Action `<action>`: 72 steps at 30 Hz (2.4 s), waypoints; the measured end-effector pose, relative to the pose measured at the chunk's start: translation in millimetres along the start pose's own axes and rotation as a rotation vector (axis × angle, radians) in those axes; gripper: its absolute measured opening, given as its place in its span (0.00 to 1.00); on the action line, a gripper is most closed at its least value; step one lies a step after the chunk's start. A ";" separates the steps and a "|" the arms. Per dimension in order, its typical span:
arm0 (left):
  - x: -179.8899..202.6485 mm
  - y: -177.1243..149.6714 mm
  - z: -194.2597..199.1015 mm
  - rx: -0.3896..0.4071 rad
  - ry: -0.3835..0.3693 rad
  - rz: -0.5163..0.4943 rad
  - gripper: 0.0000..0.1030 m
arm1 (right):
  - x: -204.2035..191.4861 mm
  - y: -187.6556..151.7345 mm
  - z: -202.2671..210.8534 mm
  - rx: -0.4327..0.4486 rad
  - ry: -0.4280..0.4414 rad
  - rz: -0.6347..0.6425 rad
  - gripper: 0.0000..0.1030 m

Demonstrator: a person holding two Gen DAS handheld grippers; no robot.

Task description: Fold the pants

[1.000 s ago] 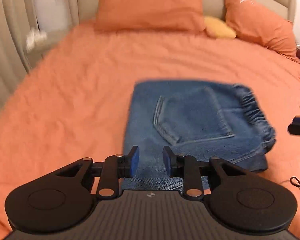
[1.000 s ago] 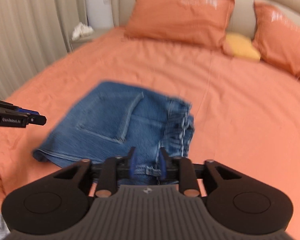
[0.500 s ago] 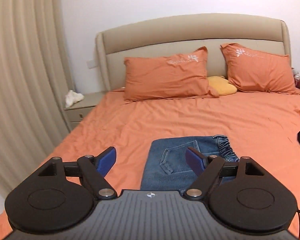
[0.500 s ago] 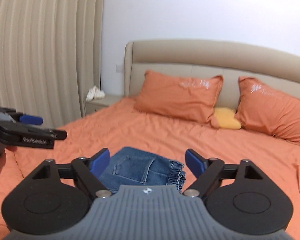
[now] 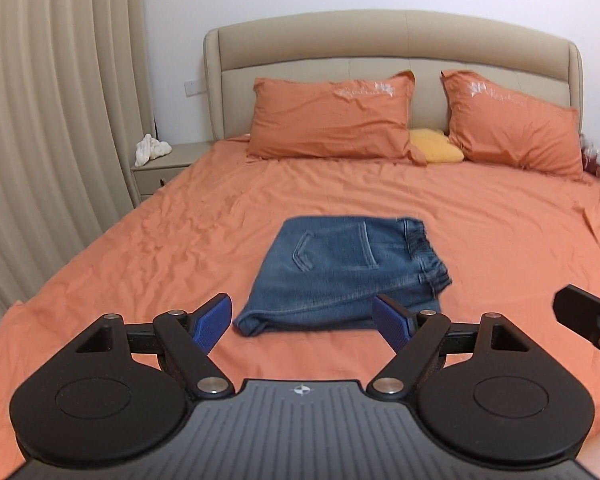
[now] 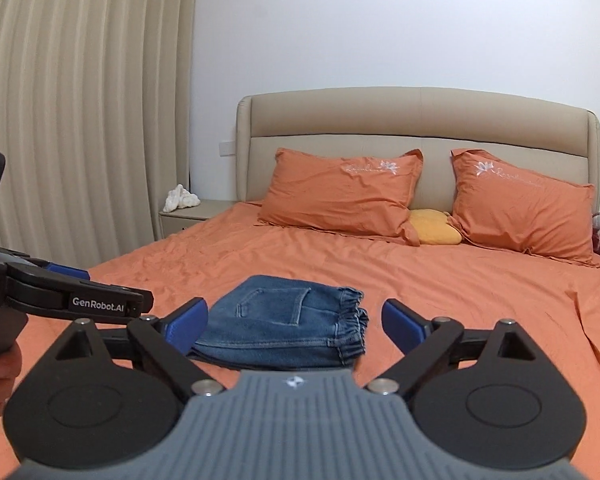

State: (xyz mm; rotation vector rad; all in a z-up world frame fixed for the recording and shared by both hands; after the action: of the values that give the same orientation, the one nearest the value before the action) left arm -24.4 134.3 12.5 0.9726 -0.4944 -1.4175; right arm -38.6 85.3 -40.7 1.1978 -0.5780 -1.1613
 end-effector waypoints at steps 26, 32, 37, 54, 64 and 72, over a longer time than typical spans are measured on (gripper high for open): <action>20.7 -31.2 -52.0 -0.119 -0.019 -0.033 0.91 | 11.3 -29.1 -61.8 -0.133 -0.045 -0.080 0.89; 23.2 -28.3 -47.9 -0.109 -0.017 -0.038 0.91 | 11.4 -26.5 -53.8 -0.114 -0.047 -0.070 0.90; 24.5 -28.1 -46.6 -0.107 -0.018 -0.039 0.91 | 12.7 -25.8 -49.7 -0.110 -0.053 -0.076 0.90; 22.7 -19.0 -38.8 -0.064 -0.024 -0.059 0.91 | 16.5 -22.5 -38.6 -0.079 -0.058 -0.089 0.90; 20.5 -17.3 -36.7 -0.060 -0.024 -0.057 0.91 | 16.8 -21.9 -34.3 -0.070 -0.063 -0.095 0.90; 21.0 -16.2 -34.6 -0.057 -0.025 -0.058 0.91 | 17.5 -21.2 -32.6 -0.066 -0.063 -0.094 0.90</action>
State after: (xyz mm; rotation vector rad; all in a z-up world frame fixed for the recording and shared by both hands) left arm -3.5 125.3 -24.7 0.9304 -0.4447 -1.4895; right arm -12.6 84.1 -74.5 1.1456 -0.5316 -1.2926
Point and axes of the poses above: each gripper's, at about its wrist camera, not at the fingertips, and z roughly against the way its jaws point, x to its right, y to its top, the point moved 2 cm from there along -z, roughly the way its jaws point, and after that the axes turned 10 degrees about -z, right-handed, at the moved point
